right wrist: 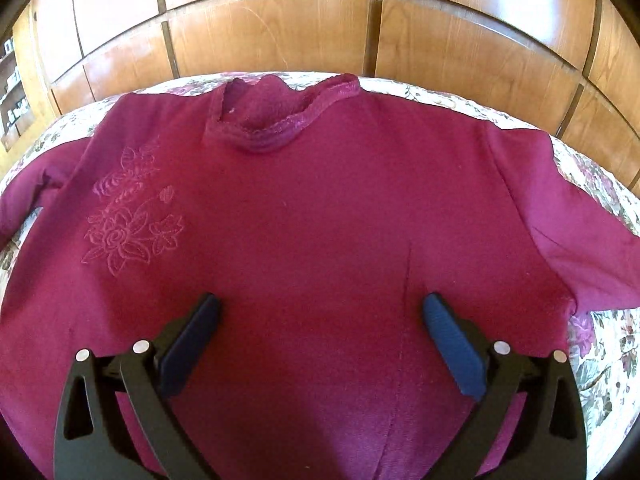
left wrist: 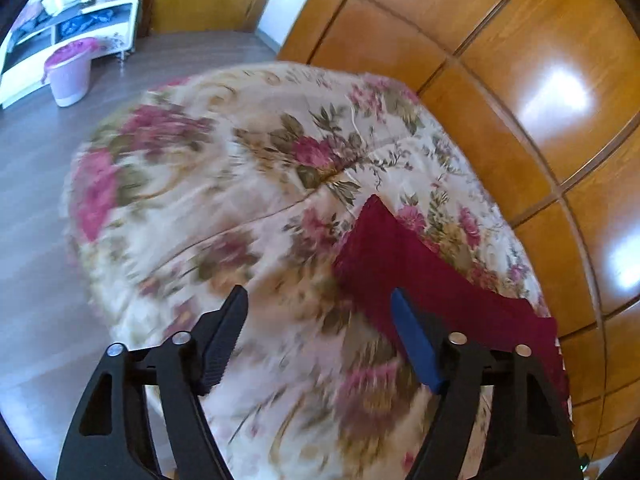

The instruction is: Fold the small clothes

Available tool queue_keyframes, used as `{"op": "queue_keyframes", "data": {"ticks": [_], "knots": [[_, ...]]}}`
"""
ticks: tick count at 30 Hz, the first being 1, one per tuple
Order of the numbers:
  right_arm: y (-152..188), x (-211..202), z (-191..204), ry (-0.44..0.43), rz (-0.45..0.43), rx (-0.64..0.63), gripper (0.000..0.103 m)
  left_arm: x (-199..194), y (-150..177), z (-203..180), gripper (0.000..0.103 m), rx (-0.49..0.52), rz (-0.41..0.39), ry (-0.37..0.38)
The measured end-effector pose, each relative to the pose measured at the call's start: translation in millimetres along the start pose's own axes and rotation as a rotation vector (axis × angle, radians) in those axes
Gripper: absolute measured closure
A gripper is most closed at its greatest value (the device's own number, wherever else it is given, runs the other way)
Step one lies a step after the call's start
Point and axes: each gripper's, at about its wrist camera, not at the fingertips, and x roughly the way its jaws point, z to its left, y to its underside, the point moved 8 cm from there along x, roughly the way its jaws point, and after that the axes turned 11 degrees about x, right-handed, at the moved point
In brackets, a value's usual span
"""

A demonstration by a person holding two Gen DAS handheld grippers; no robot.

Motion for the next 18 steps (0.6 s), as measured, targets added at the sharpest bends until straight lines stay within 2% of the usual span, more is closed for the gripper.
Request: {"op": "queue_keyframes", "data": {"ticks": [2, 3, 4, 5, 7, 10, 11, 13, 15, 16, 18], "knots": [[0.6, -0.5, 0.5, 0.007, -0.004, -0.004, 0.002, 20.7, -7.4, -11.1, 0.038, 0.055, 0.018, -0.019], [0.9, 0.0, 0.9, 0.012, -0.006, -0.007, 0.002, 26.7, -9.1, -16.5, 0.056, 0.087, 0.021, -0.024], [1.0, 0.1, 1.0, 0.015, -0.007, -0.009, 0.002, 34.9, -10.8, -27.4, 0.083, 0.157, 0.035, -0.028], [1.3, 0.0, 0.8, 0.016, -0.008, -0.01, 0.002, 39.8, -12.8, -32.5, 0.092, 0.191, 0.048, -0.037], [1.5, -0.1, 0.8, 0.017, -0.008, -0.011, 0.002, 31.4, -25.3, -38.7, 0.096, 0.21, 0.008, -0.041], [1.7, -0.4, 0.8, 0.018, -0.01, -0.011, 0.002, -17.3, -65.8, -33.2, 0.096, 0.145, -0.163, -0.001], [1.7, -0.7, 0.8, 0.02, -0.012, -0.013, 0.002, -35.8, -80.7, -25.4, 0.096, 0.115, -0.221, -0.005], [1.6, -0.6, 1.2, 0.024, -0.015, -0.016, 0.002, -51.1, -99.3, -10.1, 0.096, 0.099, -0.268, -0.065], [1.5, -0.6, 1.8, 0.031, -0.018, -0.02, 0.002, -38.8, -107.2, 5.3, 0.096, 0.081, -0.218, -0.108], [1.5, -0.7, 1.9, 0.033, -0.019, -0.022, 0.002, -26.3, -106.0, 12.0, 0.096, 0.064, -0.172, -0.135], [1.5, -0.8, 1.7, 0.031, -0.02, -0.02, 0.002, 7.5, -97.4, 16.5, 0.096, 0.048, -0.048, -0.134]]}}
